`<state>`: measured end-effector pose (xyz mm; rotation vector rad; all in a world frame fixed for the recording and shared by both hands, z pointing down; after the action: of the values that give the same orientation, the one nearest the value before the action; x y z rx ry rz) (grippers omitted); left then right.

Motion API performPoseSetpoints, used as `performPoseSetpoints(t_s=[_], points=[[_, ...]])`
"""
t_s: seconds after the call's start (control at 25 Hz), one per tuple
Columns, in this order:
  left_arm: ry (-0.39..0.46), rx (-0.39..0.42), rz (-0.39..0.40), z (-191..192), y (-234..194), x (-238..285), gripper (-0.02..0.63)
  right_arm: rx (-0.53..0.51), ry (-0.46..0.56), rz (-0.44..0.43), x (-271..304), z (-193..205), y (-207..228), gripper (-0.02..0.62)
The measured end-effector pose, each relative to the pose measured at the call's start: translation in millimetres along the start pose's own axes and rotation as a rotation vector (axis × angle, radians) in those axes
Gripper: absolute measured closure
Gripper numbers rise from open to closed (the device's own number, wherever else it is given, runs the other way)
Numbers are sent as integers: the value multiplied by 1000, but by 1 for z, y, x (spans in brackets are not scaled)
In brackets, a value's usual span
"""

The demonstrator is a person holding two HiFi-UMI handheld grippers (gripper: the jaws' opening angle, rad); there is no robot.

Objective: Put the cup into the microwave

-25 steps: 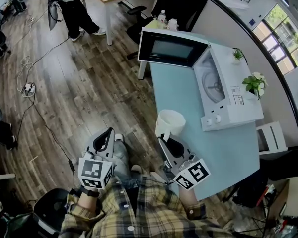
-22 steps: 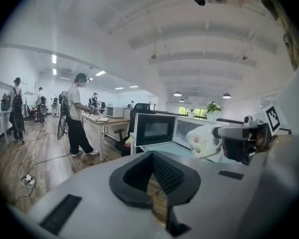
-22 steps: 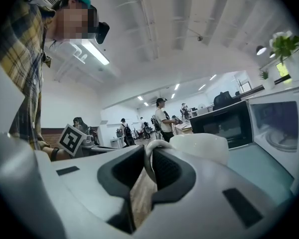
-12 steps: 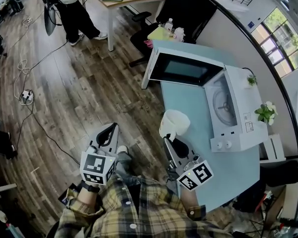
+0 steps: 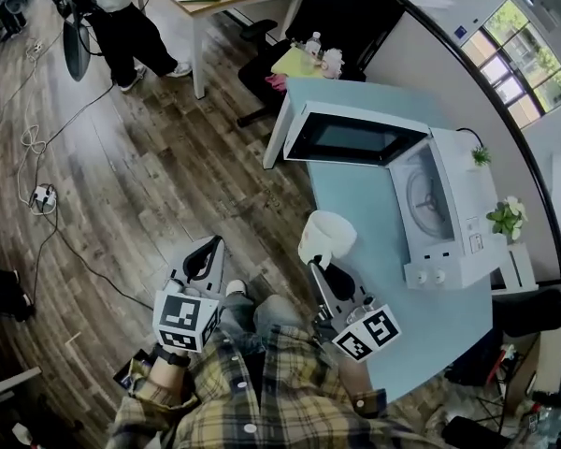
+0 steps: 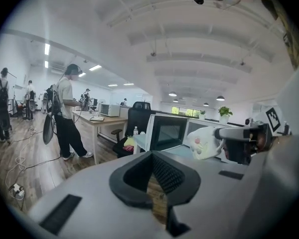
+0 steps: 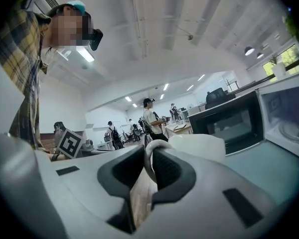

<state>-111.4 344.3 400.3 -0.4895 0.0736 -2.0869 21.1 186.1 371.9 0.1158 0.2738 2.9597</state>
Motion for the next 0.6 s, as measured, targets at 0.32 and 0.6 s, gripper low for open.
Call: performPoseSetpoints(t_s=[0.32,0.6], points=[[-51,-4,39,9,-2,18,614,50,-6,76,-1,5,20,540],[-72,11,63,1,-8,61,614,60,-1,120,15,6,58,540]])
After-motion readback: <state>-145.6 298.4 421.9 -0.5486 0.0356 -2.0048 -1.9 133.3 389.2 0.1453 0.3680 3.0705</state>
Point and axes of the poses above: the fingertips, and each gripper's own axes: x forward along the fingers, y to its right, z out of its underside, the point moved 3 cm from there along -x, backward along the fingers, and after that the axes turned 6 degrees about -x, right-handed, at the moved point
